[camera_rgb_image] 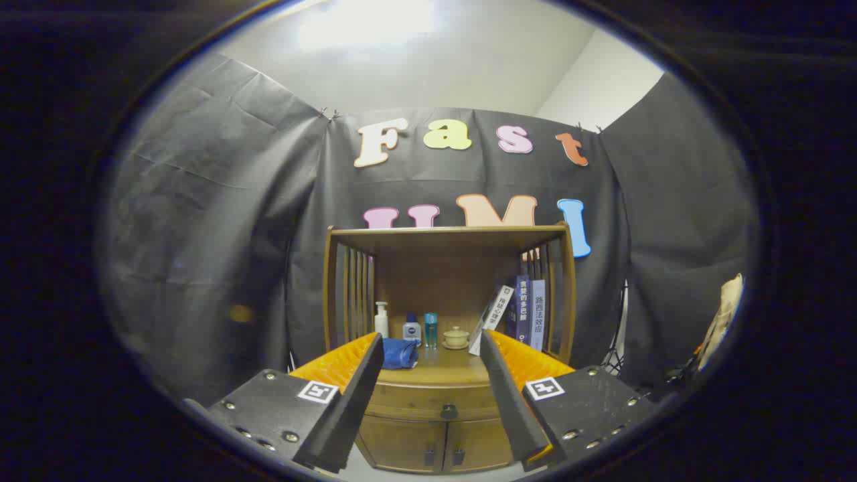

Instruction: Pull open the drawer, take out the items inside it, and place them on the countertop above the cabinet.

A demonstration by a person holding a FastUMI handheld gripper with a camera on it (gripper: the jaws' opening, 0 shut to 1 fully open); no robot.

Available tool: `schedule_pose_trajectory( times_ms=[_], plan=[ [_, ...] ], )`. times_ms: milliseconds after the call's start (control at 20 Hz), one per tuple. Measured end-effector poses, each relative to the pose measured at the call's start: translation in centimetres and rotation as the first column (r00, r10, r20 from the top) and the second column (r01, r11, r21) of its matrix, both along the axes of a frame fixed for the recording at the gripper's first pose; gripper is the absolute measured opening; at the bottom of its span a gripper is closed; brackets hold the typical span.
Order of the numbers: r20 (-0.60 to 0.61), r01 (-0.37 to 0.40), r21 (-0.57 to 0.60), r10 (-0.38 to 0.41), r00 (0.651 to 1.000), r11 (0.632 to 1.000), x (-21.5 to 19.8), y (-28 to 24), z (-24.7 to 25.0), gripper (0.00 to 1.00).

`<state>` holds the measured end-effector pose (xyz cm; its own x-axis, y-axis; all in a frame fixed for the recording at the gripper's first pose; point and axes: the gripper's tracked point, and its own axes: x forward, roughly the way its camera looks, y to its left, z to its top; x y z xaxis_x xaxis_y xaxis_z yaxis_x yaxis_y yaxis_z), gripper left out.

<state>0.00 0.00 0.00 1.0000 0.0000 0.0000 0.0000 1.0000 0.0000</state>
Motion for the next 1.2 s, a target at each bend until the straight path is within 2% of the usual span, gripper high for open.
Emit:
schedule_pose_trajectory(
  times_ms=[1200],
  plan=[
    [-0.077,-0.043,0.040,0.046,0.996,0.998,1.4,1.5,-3.4,0.86]
  ],
)
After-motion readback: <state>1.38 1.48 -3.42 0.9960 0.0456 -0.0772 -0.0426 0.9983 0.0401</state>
